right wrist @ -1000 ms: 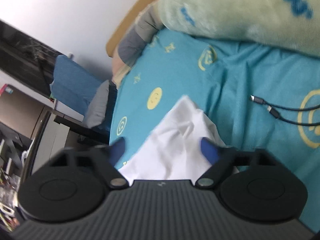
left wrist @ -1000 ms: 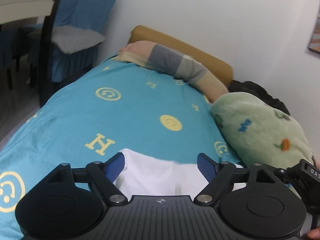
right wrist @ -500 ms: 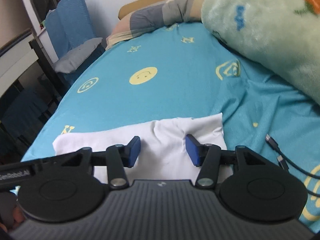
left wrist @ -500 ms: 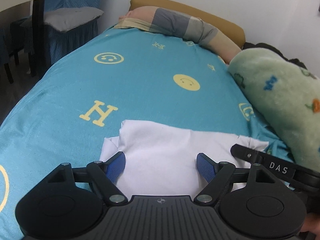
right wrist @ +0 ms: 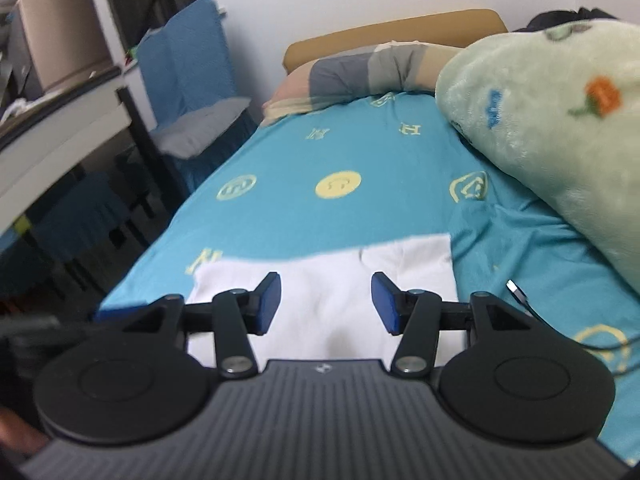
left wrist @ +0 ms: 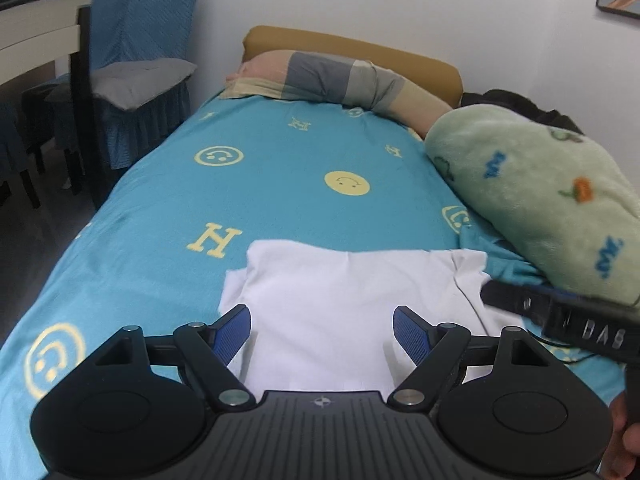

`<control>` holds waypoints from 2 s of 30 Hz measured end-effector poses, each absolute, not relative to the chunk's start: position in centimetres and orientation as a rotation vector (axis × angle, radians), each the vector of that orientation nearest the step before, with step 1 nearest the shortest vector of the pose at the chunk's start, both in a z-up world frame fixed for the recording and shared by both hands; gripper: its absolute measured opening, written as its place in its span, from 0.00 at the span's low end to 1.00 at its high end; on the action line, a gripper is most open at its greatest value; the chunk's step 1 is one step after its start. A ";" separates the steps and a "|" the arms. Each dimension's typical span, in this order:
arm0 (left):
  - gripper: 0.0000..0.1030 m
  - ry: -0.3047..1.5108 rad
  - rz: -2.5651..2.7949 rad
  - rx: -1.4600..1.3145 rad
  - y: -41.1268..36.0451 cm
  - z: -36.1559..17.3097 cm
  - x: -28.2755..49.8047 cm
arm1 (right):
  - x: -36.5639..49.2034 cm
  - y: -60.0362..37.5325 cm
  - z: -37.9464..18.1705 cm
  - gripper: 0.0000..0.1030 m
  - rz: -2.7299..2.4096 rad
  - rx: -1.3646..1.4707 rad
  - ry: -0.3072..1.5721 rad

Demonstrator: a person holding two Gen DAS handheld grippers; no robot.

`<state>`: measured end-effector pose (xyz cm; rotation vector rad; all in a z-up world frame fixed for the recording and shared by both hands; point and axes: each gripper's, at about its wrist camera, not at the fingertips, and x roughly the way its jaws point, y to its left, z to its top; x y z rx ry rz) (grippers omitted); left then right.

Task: Fold clothes
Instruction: 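Open both grippers and press the folded white T-shirt flat, then grasp the folded T-shirt edge with the left gripper while the right gripper grasps it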

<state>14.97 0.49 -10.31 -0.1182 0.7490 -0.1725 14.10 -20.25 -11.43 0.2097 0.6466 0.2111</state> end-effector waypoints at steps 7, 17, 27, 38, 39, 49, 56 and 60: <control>0.78 0.863 -0.127 -0.152 0.4 -12.2 12.2 | 11.5 -20.0 -15.0 0.52 0.139 0.208 0.792; 0.78 0.904 -0.118 -0.269 1.9 -11.9 10.3 | 9.7 -20.6 -14.1 0.53 0.087 0.248 0.785; 0.82 0.969 -0.151 -0.669 5.2 -12.9 8.7 | 6.3 -24.1 -12.8 0.82 0.186 0.768 0.780; 0.65 0.961 -0.015 -1.056 8.4 -17.9 11.6 | 7.4 -26.4 -22.3 0.76 0.053 1.396 0.941; 0.64 0.953 -0.007 -1.080 8.7 -18.1 11.7 | 7.5 -26.6 -22.4 0.76 0.031 1.401 0.929; 0.41 0.944 -0.014 -1.117 9.0 -18.6 13.5 | 8.8 -26.4 -22.9 0.44 -0.041 1.365 0.889; 0.33 0.897 -0.054 -1.132 8.7 -16.6 13.0 | 6.8 -27.4 -20.4 0.26 -0.009 1.306 0.816; 0.34 0.906 -0.063 -1.178 9.0 -16.3 12.0 | 5.6 -27.9 -18.6 0.20 0.037 1.275 0.743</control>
